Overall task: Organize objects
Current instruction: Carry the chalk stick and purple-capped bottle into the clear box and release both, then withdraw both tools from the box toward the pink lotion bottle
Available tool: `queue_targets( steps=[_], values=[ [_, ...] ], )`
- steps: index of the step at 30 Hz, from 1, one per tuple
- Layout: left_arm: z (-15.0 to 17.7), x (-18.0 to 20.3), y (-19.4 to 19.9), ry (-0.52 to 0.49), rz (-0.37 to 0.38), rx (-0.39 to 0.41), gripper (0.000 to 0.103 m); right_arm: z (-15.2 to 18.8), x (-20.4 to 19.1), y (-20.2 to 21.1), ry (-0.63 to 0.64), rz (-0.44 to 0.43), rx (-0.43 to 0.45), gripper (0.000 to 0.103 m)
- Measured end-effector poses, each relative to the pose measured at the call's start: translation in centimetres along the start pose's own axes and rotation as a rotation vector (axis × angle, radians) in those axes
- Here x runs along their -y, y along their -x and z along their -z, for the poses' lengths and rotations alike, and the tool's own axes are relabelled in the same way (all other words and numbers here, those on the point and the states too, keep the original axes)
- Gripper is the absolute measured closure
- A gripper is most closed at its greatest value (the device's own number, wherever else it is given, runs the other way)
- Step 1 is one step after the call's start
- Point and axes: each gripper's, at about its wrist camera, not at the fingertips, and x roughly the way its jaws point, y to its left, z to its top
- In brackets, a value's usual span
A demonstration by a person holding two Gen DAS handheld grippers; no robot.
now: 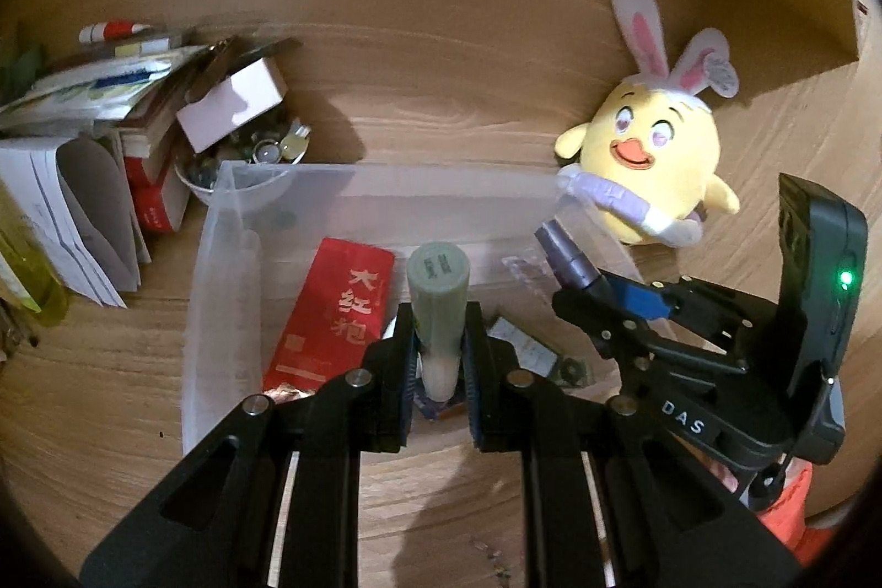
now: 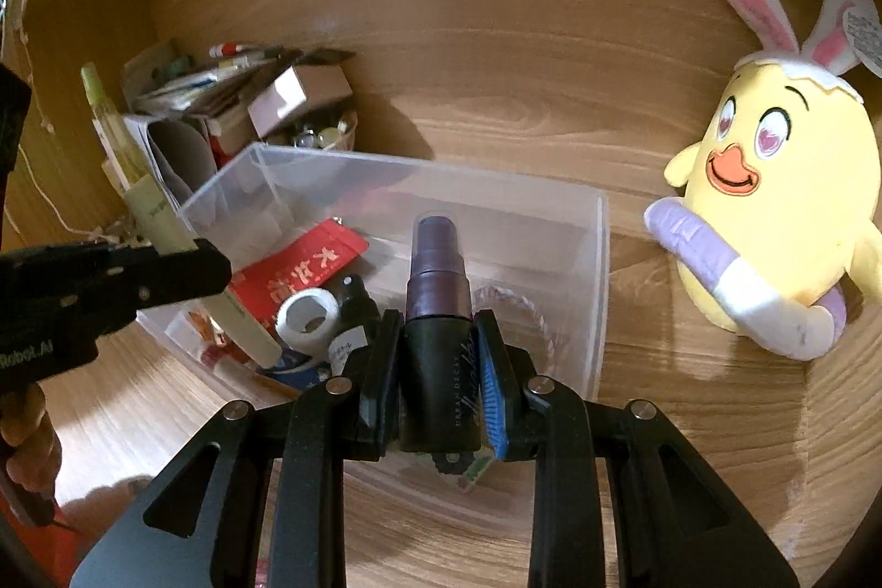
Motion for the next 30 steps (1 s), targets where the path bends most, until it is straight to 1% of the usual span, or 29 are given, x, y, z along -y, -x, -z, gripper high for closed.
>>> queue_targets(
  steps=[4,7,12,14,15,16,17,20,23,24,25,26,27,28,29,30],
  values=[
    [0.1,-0.4,-0.4,0.001,-0.031,-0.015,0.088,0.1,-0.3,-0.3,0.009,0.009,-0.010,0.080],
    [0.3,-0.3,-0.2,-0.016,-0.077,0.002,0.088,0.1,-0.3,-0.4,0.011,0.016,-0.012,0.080],
    [0.8,-0.1,0.5,-0.035,-0.115,0.009,0.086,0.0,-0.5,0.0,0.012,0.004,-0.014,0.079],
    [1.0,0.0,0.8,-0.042,-0.132,0.015,0.083,0.0,-0.5,0.4,0.011,-0.003,-0.004,0.069],
    [1.1,-0.1,1.0,-0.039,-0.141,0.019,0.082,-0.1,-0.5,0.8,0.010,-0.006,0.007,0.066],
    [1.2,-0.1,1.2,-0.037,-0.148,0.022,0.082,-0.1,-0.6,1.2,0.010,-0.006,0.019,0.059],
    [1.2,-0.1,1.4,-0.035,-0.156,0.027,0.082,-0.1,-0.7,1.5,0.011,-0.004,0.028,0.054],
    [1.4,-0.3,2.1,-0.025,-0.155,0.033,0.080,-0.2,-1.0,2.6,0.023,-0.003,0.058,0.049],
    [1.8,-0.3,2.9,-0.030,-0.161,0.043,0.076,-0.2,-1.7,3.8,0.042,-0.005,0.083,0.047],
    [1.9,-0.2,3.3,-0.037,-0.168,0.049,0.072,-0.1,-1.9,4.2,0.049,-0.006,0.090,0.047],
    [2.0,-0.1,3.5,-0.040,-0.170,0.052,0.064,0.0,-2.1,4.6,0.056,-0.007,0.096,0.045],
    [2.2,0.0,3.8,-0.043,-0.168,0.057,0.060,0.2,-2.4,5.0,0.061,-0.007,0.103,0.039],
    [2.3,0.2,4.3,-0.047,-0.167,0.067,0.052,0.4,-2.6,5.4,0.066,-0.008,0.111,0.035],
    [2.5,0.3,4.7,-0.050,-0.171,0.079,0.047,0.6,-2.8,5.8,0.070,-0.009,0.123,0.029],
    [2.7,0.4,5.2,-0.054,-0.178,0.093,0.045,0.8,-2.9,6.3,0.075,-0.010,0.134,0.026],
    [2.8,0.5,5.6,-0.058,-0.182,0.100,0.040,1.0,-3.1,6.7,0.079,-0.011,0.142,0.026]
  ],
)
